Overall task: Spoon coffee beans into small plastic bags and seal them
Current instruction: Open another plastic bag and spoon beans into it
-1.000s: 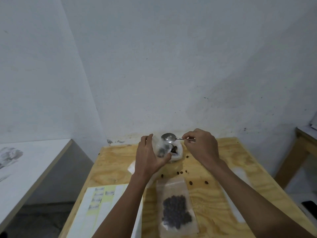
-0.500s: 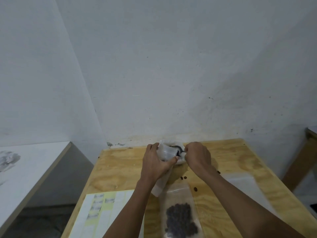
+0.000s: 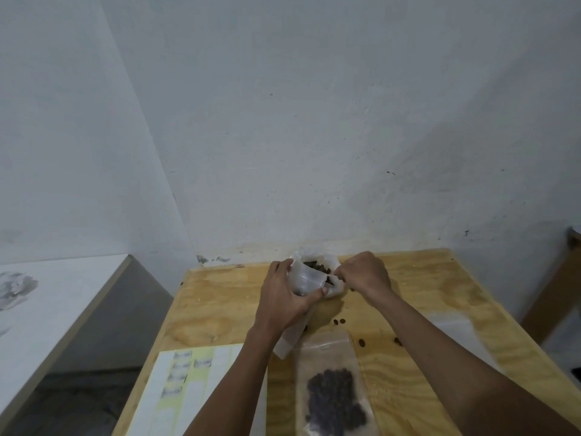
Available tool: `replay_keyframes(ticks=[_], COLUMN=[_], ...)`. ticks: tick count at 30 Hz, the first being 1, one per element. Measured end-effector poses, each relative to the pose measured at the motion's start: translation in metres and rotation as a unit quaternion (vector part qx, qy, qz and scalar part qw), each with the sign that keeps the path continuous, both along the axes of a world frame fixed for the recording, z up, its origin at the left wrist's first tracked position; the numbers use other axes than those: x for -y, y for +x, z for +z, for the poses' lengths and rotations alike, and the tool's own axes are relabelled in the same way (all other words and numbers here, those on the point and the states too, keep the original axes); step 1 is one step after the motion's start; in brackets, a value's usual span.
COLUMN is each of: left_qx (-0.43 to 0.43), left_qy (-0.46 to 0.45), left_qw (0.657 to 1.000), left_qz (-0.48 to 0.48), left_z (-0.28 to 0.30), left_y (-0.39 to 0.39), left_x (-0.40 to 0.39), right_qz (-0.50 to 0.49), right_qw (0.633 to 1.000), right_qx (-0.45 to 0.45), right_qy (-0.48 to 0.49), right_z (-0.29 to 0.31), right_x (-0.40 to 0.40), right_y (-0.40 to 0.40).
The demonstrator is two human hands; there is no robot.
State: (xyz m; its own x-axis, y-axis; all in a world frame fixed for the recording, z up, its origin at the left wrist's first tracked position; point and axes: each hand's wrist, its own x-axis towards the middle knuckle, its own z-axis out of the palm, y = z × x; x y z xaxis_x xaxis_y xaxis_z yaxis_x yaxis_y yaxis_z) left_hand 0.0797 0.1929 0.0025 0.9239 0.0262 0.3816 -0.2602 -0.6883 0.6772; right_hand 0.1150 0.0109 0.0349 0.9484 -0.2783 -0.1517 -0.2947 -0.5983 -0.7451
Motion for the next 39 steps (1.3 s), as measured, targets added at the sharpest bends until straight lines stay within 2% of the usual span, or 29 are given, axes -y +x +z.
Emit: replay_keyframes(ticks=[6, 13, 18, 23, 25, 27, 30, 34, 39], left_qx=[0.003, 0.021, 0.047, 0.064, 0.072, 0.085, 0.103, 0.115, 0.12], left_qy=[0.025, 0.025, 0.03, 0.029, 0.025, 0.011, -0.006, -0.025, -0.033], left_qw=[1.0, 0.999, 0.998, 0.997, 0.996, 0.995, 0.993, 0.991, 0.99], left_qz=[0.004, 0.017, 0.023, 0.031, 0.04, 0.05, 0.063, 0.065, 0.06], left_z=[0.003, 0.005, 0.007, 0.007, 0.006, 0.004, 0.003, 0.004, 0.004], left_y=[-0.01, -0.021, -0.027, -0.029, -0.028, -0.026, -0.025, -0.023, -0.02], left_x=[-0.003, -0.007, -0.006, -0.004, -0.007, -0.011, -0.015, -0.016, -0.013], right_qz=[0.005, 0.061, 0.102, 0.162, 0.14, 0.089, 0.038, 0.04, 0.076], right_qw=[1.0, 0.998, 0.992, 0.96, 0.954, 0.96, 0.976, 0.982, 0.985], right_qx=[0.009, 0.018, 0.03, 0.118, 0.164, 0.192, 0.146, 0.066, 0.039], right_qy=[-0.001, -0.027, -0.066, -0.193, -0.209, -0.185, -0.159, -0.174, -0.147], right_z=[0.019, 0.053, 0.052, 0.059, 0.06, 0.054, 0.04, 0.014, -0.001], right_x=[0.007, 0.009, 0.002, -0.008, -0.007, -0.004, 0.002, -0.002, -0.014], right_y=[-0.007, -0.019, -0.026, -0.048, -0.051, -0.047, -0.037, -0.026, -0.018])
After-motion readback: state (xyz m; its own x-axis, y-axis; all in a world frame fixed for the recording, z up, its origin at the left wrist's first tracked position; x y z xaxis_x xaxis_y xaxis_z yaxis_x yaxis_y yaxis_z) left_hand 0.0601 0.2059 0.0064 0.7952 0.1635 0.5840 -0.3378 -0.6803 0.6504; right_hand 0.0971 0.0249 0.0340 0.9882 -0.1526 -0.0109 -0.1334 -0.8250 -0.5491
